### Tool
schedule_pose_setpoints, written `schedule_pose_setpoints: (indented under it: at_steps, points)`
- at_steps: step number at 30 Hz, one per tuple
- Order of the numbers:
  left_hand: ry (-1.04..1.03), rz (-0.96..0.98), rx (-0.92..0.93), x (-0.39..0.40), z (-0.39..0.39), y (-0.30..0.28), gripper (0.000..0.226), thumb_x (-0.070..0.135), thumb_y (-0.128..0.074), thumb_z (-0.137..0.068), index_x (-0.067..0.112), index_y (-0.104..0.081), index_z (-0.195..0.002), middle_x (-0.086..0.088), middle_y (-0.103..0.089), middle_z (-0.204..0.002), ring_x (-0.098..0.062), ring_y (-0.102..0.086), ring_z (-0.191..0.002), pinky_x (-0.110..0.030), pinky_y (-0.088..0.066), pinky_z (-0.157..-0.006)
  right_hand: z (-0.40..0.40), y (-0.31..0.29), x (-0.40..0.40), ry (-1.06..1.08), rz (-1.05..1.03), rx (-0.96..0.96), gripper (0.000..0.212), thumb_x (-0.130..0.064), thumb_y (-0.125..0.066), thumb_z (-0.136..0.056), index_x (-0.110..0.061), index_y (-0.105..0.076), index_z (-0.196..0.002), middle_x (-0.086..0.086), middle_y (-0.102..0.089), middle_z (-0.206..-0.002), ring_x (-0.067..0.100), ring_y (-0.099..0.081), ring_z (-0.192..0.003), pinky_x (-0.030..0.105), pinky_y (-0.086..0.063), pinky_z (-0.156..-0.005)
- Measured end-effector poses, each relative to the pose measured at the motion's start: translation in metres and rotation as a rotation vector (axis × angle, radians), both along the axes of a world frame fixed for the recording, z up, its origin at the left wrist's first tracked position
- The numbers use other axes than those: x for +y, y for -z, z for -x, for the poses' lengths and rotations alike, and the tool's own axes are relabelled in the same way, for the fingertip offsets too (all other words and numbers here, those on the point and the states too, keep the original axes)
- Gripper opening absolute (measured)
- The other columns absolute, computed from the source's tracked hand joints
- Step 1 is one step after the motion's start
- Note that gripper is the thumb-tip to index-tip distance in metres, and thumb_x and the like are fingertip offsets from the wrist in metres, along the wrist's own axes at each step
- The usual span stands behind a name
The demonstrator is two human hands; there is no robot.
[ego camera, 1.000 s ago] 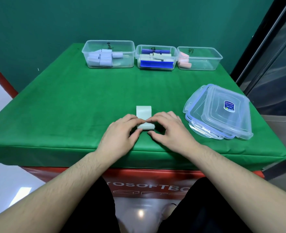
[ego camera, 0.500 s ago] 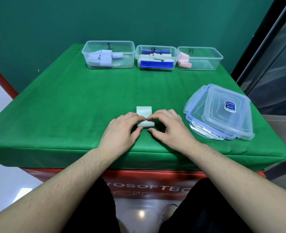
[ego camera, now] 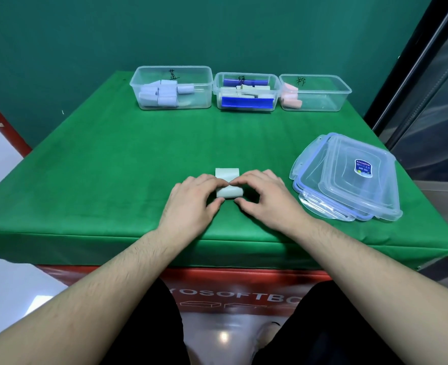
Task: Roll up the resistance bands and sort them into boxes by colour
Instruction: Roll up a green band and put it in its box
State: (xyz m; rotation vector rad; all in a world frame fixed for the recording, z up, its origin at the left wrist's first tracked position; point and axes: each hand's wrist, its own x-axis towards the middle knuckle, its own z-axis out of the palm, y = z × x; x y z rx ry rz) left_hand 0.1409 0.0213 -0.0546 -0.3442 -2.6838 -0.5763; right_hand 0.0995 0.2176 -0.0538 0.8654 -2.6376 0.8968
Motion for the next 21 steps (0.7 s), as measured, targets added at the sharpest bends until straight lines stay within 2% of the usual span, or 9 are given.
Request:
schedule_pose_setpoints:
  at_steps: [4,9,15,21]
  points:
    - [0.014,-0.008,0.023,-0.003,-0.004,0.002,0.029,0.030,-0.070,-0.086,0.030,-0.065,-0.115,0.012,-0.067,-0.110,-0.023,-0.057,-0.097,-0.042,-0.046,-0.082,-0.003,-0.002,0.000,-0.006,0.032,0.004,0.029,-0.026,-0.072,-0.084,-0.031,-0.068,-0.112,-0.016,-0.064,-0.107,0.013,-0.048,-0.095,0.044,-0.041,-0.094]
    - [0.068,-0.014,0.055,-0.006,-0.024,0.005,0.028,0.034,-0.071,-0.087,0.031,-0.063,-0.114,0.017,-0.067,-0.107,-0.016,-0.054,-0.100,-0.036,-0.040,-0.081,-0.022,0.003,0.012,-0.029,0.016,0.036,0.029,-0.033,-0.071,-0.084,-0.032,-0.068,-0.113,-0.017,-0.065,-0.107,0.012,-0.049,-0.093,0.045,-0.043,-0.090]
    - [0.132,-0.010,0.090,-0.006,-0.042,0.008,0.026,0.046,-0.057,-0.088,0.033,-0.063,-0.109,0.019,-0.066,-0.106,-0.012,-0.053,-0.098,-0.033,-0.039,-0.078,-0.046,0.004,0.020,-0.028,0.009,0.044,0.032,-0.045,-0.061,-0.083,-0.032,-0.069,-0.112,-0.017,-0.065,-0.105,0.010,-0.049,-0.094,0.042,-0.044,-0.087]
    - [0.161,0.004,0.072,-0.005,-0.041,0.008,0.030,0.047,-0.052,-0.090,0.031,-0.064,-0.113,0.017,-0.061,-0.114,-0.012,-0.054,-0.100,-0.030,-0.036,-0.079,-0.050,0.006,0.019,0.020,0.012,0.054,0.037,-0.049,-0.058,-0.082,-0.032,-0.070,-0.112,-0.017,-0.062,-0.107,0.011,-0.045,-0.096,0.042,-0.043,-0.088]
